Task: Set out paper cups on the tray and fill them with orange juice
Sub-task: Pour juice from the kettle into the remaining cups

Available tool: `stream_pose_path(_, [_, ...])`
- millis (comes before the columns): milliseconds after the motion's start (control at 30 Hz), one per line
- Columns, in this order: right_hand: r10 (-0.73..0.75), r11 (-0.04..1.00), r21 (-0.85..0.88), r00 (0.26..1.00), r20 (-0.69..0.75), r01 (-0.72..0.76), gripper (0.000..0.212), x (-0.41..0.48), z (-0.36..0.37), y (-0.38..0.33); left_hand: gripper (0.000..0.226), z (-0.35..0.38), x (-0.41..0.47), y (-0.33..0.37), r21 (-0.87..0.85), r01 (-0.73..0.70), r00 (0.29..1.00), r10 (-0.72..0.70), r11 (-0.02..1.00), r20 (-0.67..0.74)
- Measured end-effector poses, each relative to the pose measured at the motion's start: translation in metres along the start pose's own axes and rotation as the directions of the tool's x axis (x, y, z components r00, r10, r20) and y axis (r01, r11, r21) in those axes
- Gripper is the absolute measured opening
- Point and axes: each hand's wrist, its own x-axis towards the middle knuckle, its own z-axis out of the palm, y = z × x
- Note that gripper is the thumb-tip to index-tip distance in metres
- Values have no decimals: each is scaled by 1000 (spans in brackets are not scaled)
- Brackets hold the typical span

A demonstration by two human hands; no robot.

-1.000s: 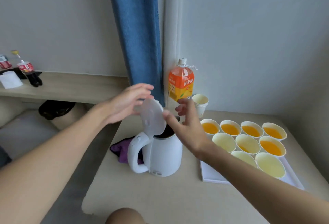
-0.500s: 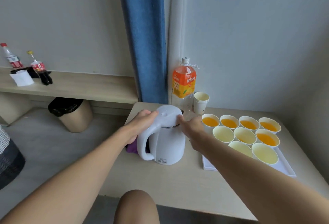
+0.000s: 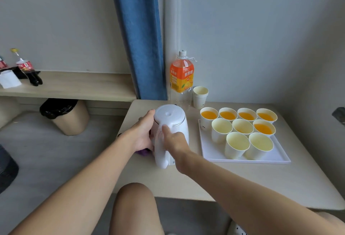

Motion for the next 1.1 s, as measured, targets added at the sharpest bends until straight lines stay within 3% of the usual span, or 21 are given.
stream_pose_path(133, [-48, 998, 31, 997, 57, 47, 24, -19, -3, 5, 47, 2, -15, -12, 18, 5, 998, -6, 1000, 68])
stream_pose_path(233, [-95, 993, 56, 992, -84, 100, 32, -20, 3, 14, 35, -1, -18, -23, 91, -95, 995, 96, 991, -3])
stream_pose_path(400, [-225, 974, -33, 936, -271, 225, 11, -29, -23, 16, 17, 10, -22, -43, 144, -288, 956, 293, 947, -14])
stream_pose_path(600, [-289, 955, -32, 908, -303, 294, 3, -59, -66, 1, 30, 28, -29, -43, 148, -458, 885, 465, 877, -15])
stream_pose_path(700, [-340, 938, -47, 887, -313, 343, 12, -88, -100, -22, 29, 48, -41, -39, 135, -556, 831, 552, 820, 69])
stream_pose_path(867, [-368, 927, -92, 840, -399, 363, 18, -129, -159, -57, 54, 107, -52, -29, 15, -654, 739, 635, 756, 226])
stream_pose_path(967, [-379, 924, -145, 795, -473, 354, 18, -140, -198, -73, 41, 147, -65, -27, -83, -685, 663, 666, 724, 341])
stream_pose_path(1000, [-378, 925, -164, 784, -492, 343, 16, -143, -211, -78, 45, 160, -69, -27, -102, -695, 632, 673, 712, 384])
stream_pose_path(1100, [-385, 923, -239, 750, -537, 302, 11, -147, -246, -85, 94, 203, -72, -33, -113, -710, 591, 675, 695, 442])
